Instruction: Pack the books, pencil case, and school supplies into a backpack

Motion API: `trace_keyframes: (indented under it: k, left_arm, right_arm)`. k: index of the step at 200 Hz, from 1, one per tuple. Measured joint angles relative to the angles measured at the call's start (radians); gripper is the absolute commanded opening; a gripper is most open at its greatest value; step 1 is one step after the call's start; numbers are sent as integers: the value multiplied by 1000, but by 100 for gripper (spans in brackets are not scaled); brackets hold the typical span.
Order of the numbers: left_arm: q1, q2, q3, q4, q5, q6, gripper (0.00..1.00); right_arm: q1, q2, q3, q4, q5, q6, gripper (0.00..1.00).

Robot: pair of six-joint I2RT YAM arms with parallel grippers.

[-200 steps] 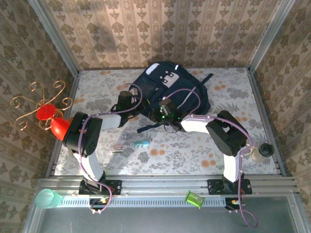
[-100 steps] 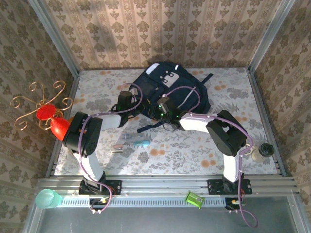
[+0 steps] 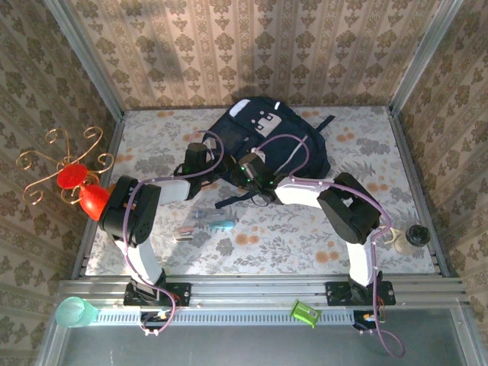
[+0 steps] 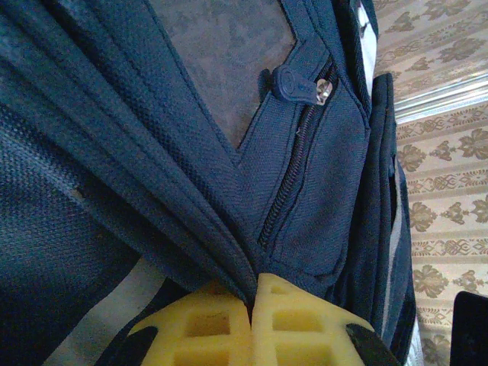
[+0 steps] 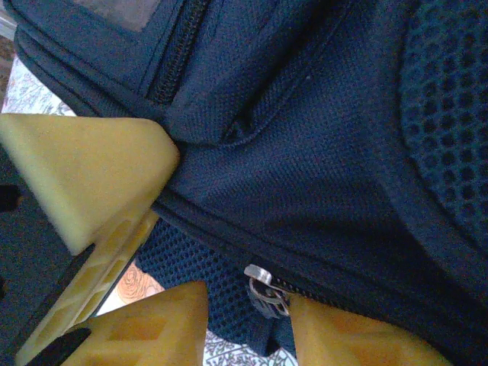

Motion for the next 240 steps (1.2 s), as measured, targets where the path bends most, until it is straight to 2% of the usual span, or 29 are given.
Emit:
trace_keyframes:
  k: [28, 57, 120, 189, 240]
  left_arm:
    - [-1, 0, 0, 0, -2, -6, 0]
    - [-1, 0, 0, 0, -3, -8, 0]
    - [-1, 0, -4, 3, -2, -11, 0]
    - [2, 0, -10, 3, 12, 18, 0]
    - [29, 0, -10, -9, 60, 59, 0]
  right_arm:
    - [4, 11, 2, 2, 29, 0, 27]
    - [5, 17, 2, 3, 55, -2, 14]
    - [5, 10, -63, 109, 58, 8, 0]
    - [-8, -71, -166, 136, 5, 26, 0]
    - [-33, -161, -229, 56, -47, 33, 0]
